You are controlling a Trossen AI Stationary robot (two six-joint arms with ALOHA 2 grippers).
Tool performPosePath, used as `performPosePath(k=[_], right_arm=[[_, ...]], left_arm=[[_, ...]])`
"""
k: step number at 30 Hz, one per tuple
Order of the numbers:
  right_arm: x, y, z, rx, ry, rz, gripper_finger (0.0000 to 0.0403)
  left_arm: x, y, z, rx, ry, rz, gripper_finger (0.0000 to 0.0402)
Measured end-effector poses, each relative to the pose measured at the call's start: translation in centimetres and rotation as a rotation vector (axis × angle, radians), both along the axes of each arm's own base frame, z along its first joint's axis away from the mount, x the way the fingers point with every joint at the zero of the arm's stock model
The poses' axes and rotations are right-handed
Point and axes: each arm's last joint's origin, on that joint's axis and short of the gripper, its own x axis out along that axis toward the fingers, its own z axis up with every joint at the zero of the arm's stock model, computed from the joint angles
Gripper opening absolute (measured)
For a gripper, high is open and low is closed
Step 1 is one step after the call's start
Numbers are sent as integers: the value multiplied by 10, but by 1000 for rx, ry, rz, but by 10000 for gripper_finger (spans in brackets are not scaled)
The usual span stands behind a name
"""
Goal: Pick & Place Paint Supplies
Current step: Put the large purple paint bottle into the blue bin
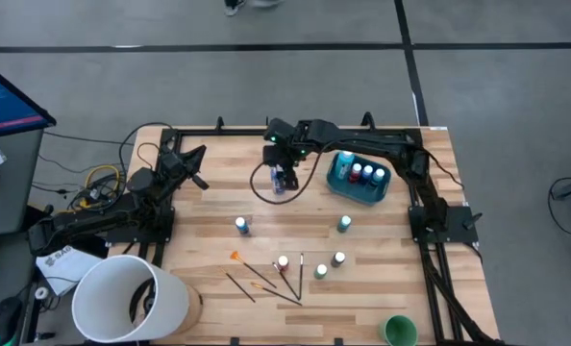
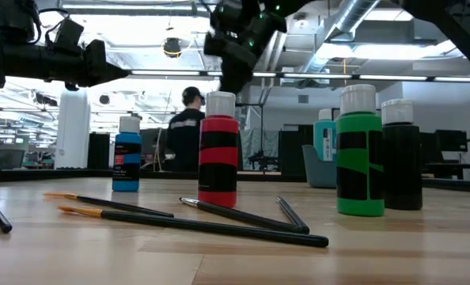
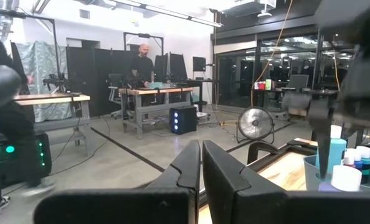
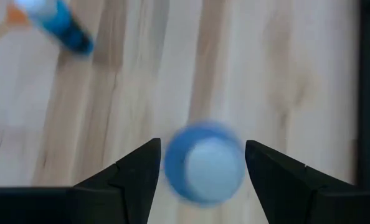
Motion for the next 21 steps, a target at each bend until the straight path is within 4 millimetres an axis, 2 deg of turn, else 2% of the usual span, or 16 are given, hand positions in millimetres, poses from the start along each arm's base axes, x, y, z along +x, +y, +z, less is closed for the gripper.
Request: performPosePath(k=[2, 8, 11, 16, 21], right_arm=[[5, -3, -7, 7, -5, -1, 230], [2, -5, -8, 10, 12, -9, 208], [2, -5, -8, 8, 13, -10, 181], [2, -5, -7, 10, 15, -11, 113], [1, -5, -6, 10, 18, -11, 112]], left_arm=[[0, 0, 0, 1, -1, -2, 8], [0, 0, 0, 1, -2, -2, 8], [0, 0, 0, 3, -4, -3, 8], [0, 0, 1, 4, -6, -1, 8], [0, 0, 1, 3, -6, 1, 8]])
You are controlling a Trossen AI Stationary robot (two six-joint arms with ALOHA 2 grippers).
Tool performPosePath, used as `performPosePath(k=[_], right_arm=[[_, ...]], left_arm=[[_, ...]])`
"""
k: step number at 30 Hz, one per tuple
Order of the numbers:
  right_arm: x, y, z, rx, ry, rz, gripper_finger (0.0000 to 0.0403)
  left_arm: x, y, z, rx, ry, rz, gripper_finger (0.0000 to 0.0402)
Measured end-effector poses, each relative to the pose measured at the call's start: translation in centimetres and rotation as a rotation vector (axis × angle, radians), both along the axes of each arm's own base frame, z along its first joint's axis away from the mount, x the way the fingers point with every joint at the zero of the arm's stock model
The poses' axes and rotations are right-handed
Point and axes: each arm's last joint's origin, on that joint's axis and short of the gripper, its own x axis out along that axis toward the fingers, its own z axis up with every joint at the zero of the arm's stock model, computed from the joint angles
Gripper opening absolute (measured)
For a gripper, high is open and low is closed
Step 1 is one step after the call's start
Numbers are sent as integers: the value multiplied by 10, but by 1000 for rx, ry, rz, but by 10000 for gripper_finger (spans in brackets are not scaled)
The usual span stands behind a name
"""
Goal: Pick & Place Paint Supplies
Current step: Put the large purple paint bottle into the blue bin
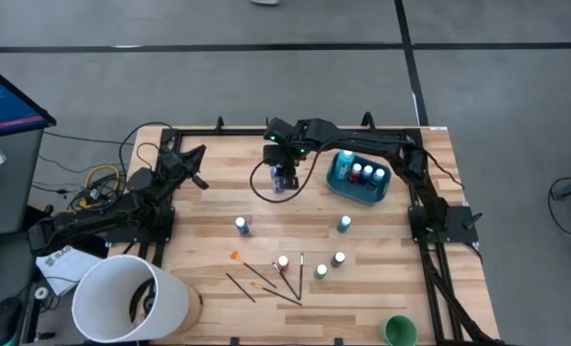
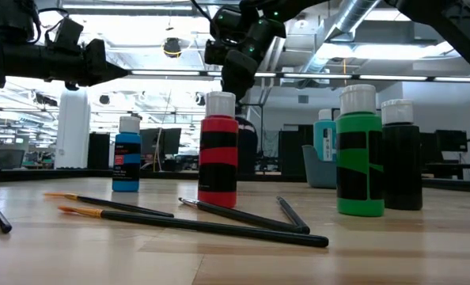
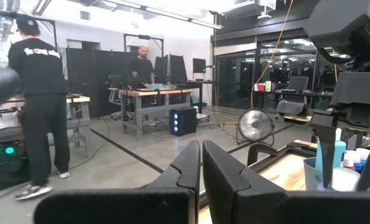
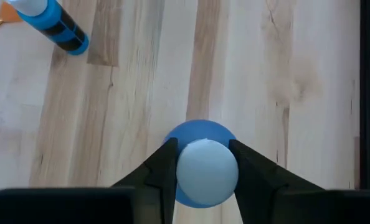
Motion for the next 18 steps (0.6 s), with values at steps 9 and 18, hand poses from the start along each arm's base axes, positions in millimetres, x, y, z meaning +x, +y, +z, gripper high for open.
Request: performPosePath(k=[9, 18], right_arm=[[-44, 7, 59, -10, -1, -26, 112], [-109, 28, 132, 21, -86, -117, 112]], left_arm=[[0, 0, 0, 0, -2, 1, 8], [0, 0, 0, 2, -4, 0, 8]])
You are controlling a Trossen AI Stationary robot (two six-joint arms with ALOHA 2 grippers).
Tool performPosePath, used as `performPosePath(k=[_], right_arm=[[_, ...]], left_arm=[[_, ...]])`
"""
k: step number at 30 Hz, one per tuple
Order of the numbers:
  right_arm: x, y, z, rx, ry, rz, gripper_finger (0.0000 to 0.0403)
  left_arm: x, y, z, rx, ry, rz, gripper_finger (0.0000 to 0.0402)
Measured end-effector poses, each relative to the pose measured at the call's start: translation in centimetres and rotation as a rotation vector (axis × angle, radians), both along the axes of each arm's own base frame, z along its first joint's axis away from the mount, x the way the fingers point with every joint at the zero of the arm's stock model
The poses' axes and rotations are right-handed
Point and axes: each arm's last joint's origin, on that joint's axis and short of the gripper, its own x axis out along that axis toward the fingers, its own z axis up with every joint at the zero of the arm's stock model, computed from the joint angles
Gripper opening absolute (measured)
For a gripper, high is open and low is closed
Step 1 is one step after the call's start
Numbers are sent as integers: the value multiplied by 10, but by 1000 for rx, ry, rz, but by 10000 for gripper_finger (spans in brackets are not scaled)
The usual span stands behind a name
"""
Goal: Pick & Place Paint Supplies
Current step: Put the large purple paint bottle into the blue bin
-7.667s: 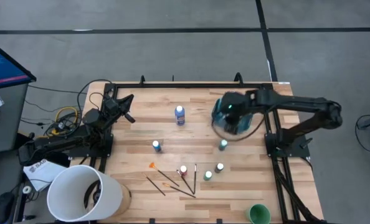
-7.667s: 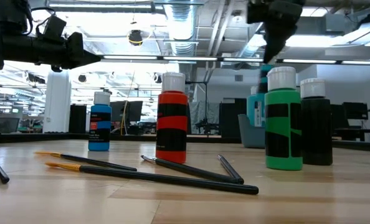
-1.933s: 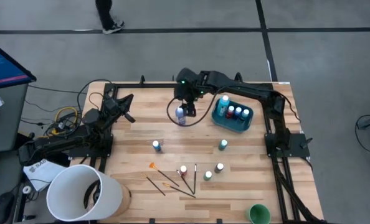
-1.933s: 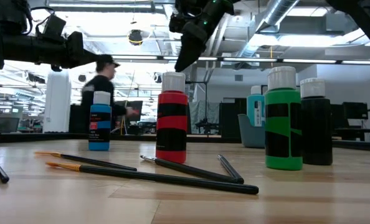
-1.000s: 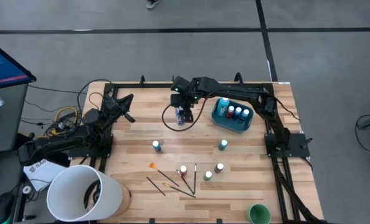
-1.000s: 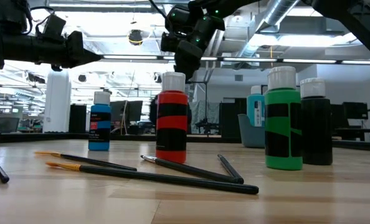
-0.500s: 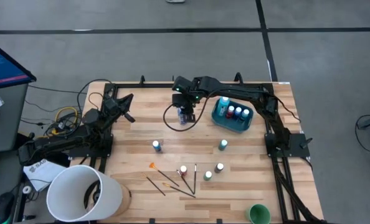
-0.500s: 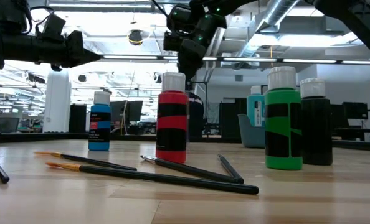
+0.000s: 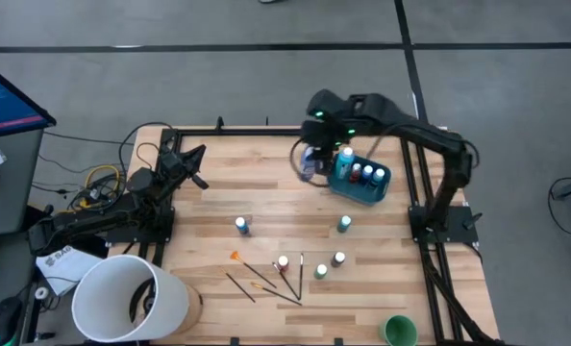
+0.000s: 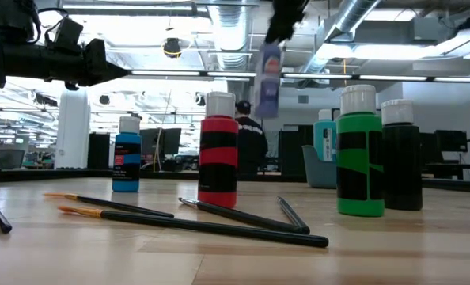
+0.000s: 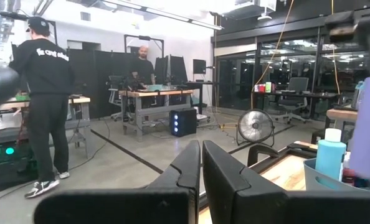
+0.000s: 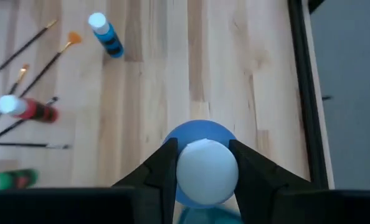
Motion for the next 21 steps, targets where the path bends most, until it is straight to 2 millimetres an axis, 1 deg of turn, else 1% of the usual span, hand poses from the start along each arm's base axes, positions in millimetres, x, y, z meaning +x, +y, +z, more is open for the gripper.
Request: performPosePath(k=[4, 8, 15, 21], right_arm=[[-24, 12, 16, 32, 19, -36, 112], [-44, 24, 27, 71, 43, -69, 112], [-61, 45, 31, 85, 122, -106, 112], [-73, 66, 40, 74, 109, -127, 114]], left_arm=[[0, 0, 0, 1, -2, 0, 8], [0, 0, 0, 1, -2, -1, 8], [0, 0, 0, 2, -1, -4, 8], [0, 0, 0, 1, -1, -4, 8]])
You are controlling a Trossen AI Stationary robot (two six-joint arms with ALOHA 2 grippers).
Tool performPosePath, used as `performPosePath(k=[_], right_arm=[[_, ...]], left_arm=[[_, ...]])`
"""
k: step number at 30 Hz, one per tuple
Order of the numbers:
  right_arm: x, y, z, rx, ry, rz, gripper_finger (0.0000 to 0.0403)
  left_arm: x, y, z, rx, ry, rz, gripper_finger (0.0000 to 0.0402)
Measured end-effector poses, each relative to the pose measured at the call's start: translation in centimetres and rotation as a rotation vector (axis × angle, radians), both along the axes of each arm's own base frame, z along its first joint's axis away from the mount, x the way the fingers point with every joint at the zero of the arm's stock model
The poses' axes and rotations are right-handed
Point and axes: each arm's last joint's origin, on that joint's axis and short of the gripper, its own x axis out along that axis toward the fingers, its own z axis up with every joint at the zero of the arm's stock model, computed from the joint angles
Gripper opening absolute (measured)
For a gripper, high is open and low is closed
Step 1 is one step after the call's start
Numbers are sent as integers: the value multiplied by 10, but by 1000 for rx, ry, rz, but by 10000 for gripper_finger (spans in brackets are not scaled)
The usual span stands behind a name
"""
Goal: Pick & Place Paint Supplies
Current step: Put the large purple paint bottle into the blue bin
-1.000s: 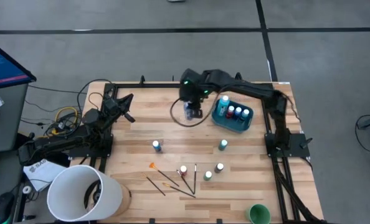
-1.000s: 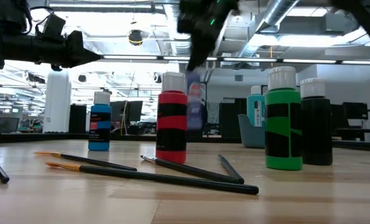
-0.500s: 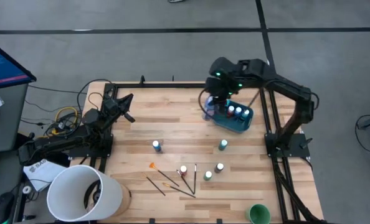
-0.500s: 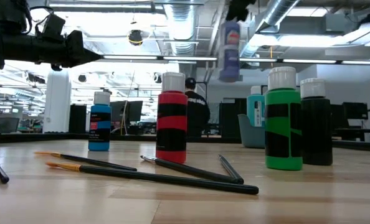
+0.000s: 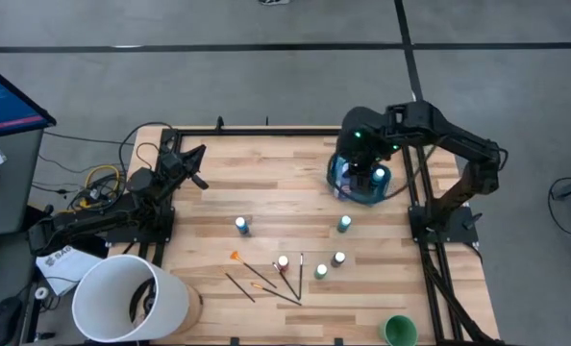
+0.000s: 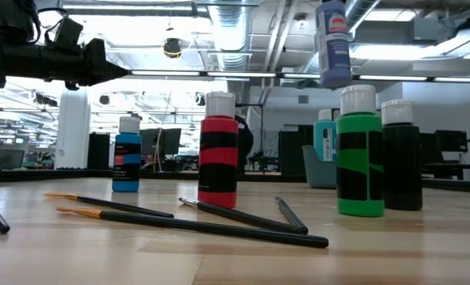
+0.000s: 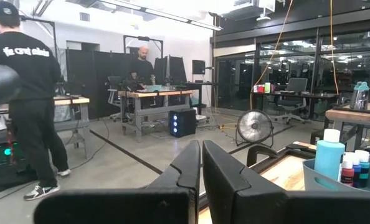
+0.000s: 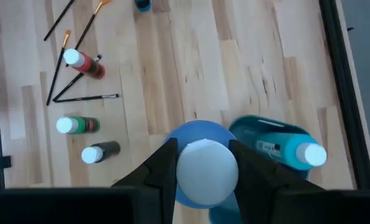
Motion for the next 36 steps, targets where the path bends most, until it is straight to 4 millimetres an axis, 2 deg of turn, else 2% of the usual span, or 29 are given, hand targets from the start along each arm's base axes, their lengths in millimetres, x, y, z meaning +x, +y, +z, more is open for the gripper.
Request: performPosePath(k=[7, 17, 22, 29, 36], right_arm=[[-16, 18, 3, -44, -20, -46, 115], [-37, 31, -34, -19, -88, -33, 117], [-45, 32, -51, -13, -128, -48, 117], [-39, 9, -78, -132, -163, -112, 117], [-25, -19, -102, -118, -91, -241, 117]], left_arm=[[0, 0, 0, 0, -1, 1, 8], [0, 0, 0, -1, -1, 4, 8], [0, 0, 0, -1, 0, 4, 8], [0, 0, 0, -1, -1, 3, 8], [0, 0, 0, -1, -1, 3, 8]])
